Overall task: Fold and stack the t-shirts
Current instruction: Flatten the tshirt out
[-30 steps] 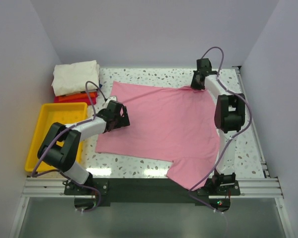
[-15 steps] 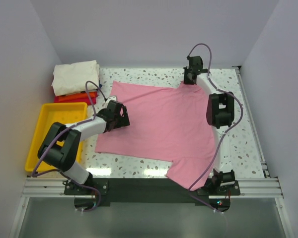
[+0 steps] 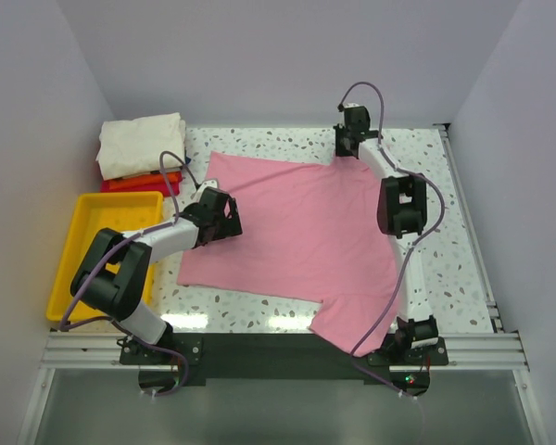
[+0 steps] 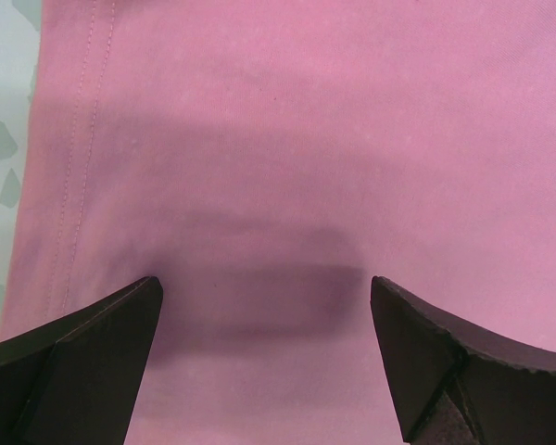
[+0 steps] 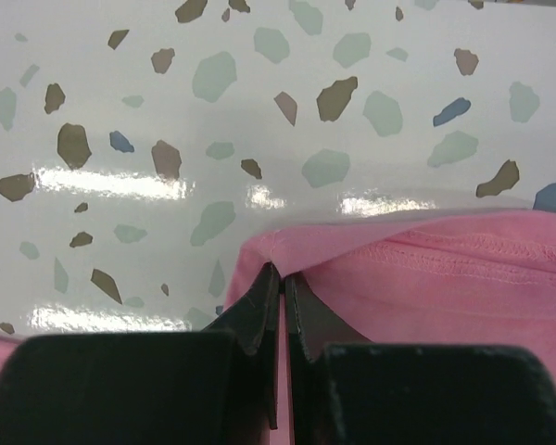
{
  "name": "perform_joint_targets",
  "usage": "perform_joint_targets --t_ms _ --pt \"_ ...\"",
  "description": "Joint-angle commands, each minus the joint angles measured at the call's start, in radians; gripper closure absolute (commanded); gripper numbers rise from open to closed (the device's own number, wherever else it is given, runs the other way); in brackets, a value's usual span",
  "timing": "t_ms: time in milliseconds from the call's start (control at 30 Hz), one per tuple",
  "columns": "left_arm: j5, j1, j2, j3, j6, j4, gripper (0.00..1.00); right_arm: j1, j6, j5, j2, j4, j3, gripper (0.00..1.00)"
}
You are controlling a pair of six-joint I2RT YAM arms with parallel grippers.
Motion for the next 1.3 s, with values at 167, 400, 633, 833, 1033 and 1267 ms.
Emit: perform_joint_targets --t_ms 167,400,633,833,1033,1267 --pt "0.043 0.004 -0.018 -0.050 -0.004 -0.030 0.00 0.019 -0.062 0.012 0.067 0.113 0.141 0.99" --pt "0.073 0.004 -0.030 -0.058 -0.009 -0.021 0.00 0.047 -0.119 -0.035 0.070 0.175 0.119 0.97" --pt "0.077 0.004 -0.047 -0.075 -0.006 -0.021 0.00 0.071 -0.164 -0.077 0.087 0.197 0.139 0.87" --pt "0.087 0.004 -0.050 -0.073 -0.007 -0.017 0.00 0.081 -0.161 -0.025 0.032 0.195 0.091 0.25" --pt "0.093 0.004 -0.081 -0.074 -0.004 -0.016 0.00 0.079 -0.115 0.003 -0.115 0.145 0.036 0.01" --pt "0.141 0.001 -0.139 -0.047 0.002 -0.002 0.00 0.074 0.097 0.211 -0.428 0.025 -0.293 0.01"
